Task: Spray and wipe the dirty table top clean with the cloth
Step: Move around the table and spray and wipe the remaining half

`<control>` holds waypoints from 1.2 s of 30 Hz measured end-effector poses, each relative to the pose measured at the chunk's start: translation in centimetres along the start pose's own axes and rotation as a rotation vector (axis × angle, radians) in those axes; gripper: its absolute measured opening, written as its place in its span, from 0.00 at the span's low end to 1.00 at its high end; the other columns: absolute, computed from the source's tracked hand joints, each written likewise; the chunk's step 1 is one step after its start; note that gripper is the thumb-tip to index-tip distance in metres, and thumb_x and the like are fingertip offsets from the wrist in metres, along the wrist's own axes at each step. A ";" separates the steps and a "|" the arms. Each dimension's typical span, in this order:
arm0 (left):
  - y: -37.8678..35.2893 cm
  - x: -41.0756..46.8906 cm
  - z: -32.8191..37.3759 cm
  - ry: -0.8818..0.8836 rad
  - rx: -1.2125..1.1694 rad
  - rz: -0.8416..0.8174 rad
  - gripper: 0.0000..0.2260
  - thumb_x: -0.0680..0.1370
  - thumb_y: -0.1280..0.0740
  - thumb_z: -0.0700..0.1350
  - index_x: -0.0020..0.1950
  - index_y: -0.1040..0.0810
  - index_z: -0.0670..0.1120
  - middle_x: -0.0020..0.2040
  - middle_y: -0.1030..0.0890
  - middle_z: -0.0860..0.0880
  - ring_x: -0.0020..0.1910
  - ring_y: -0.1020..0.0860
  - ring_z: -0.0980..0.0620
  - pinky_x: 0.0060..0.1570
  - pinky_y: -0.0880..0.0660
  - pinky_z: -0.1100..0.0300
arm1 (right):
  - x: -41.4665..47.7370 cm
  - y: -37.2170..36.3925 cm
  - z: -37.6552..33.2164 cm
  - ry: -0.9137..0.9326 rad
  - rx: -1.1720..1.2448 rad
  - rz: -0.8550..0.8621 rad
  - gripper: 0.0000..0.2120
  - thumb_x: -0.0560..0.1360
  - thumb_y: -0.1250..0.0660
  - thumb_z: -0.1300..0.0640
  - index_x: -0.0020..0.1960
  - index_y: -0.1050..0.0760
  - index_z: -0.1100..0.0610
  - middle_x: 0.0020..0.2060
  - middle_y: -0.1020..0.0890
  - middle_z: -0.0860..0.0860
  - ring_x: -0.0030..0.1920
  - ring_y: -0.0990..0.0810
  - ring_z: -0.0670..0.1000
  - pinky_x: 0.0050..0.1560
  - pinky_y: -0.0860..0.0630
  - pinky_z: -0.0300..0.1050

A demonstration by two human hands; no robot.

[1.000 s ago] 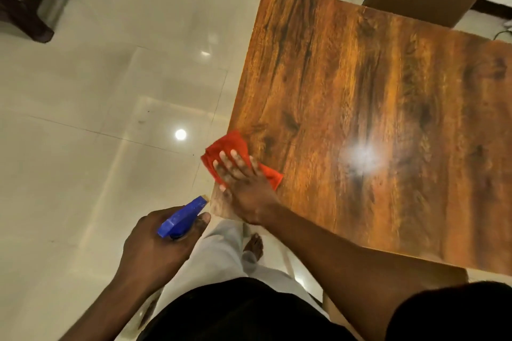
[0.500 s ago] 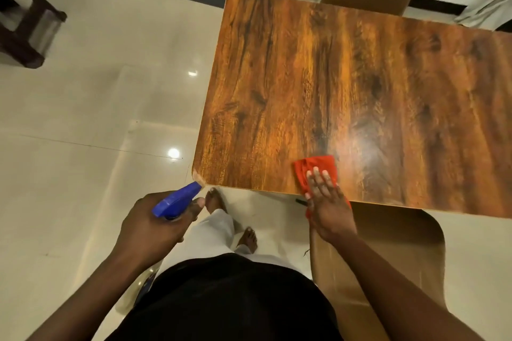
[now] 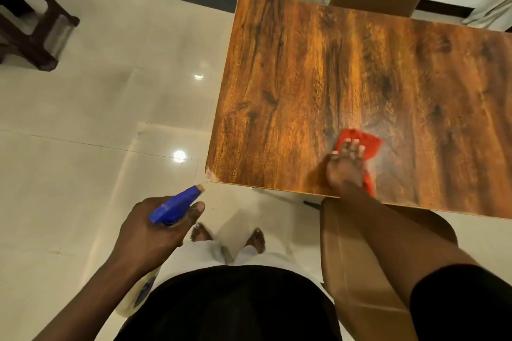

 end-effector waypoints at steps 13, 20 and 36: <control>4.4 0.9 -2.0 0.038 -0.062 0.022 0.22 0.70 0.31 0.64 0.45 0.13 0.46 0.29 0.14 0.56 0.31 0.15 0.47 0.38 0.27 0.63 | -10.7 -15.1 -21.8 0.836 -0.215 -0.167 0.30 0.89 0.51 0.48 0.89 0.52 0.50 0.88 0.54 0.47 0.86 0.63 0.49 0.86 0.59 0.60; 5.7 2.0 -1.0 -0.002 -0.067 0.024 0.24 0.69 0.32 0.65 0.45 0.12 0.45 0.30 0.14 0.50 0.30 0.16 0.48 0.37 0.26 0.63 | -11.1 -15.5 -20.3 1.225 -0.500 -0.207 0.39 0.85 0.36 0.57 0.89 0.54 0.50 0.88 0.54 0.48 0.87 0.61 0.52 0.84 0.62 0.59; 3.9 2.2 1.9 -0.094 -0.128 0.049 0.22 0.71 0.31 0.65 0.46 0.13 0.47 0.30 0.14 0.58 0.31 0.14 0.53 0.41 0.27 0.64 | -11.9 -6.4 -3.9 1.021 -0.389 -0.467 0.41 0.82 0.39 0.72 0.88 0.48 0.47 0.87 0.50 0.42 0.85 0.62 0.44 0.85 0.58 0.46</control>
Point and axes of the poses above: each hand's wrist, its own x-axis towards the middle knuckle, its own y-axis out of the back of the hand, z = x × y, the point moved 4 cm from there along x, towards the middle knuckle
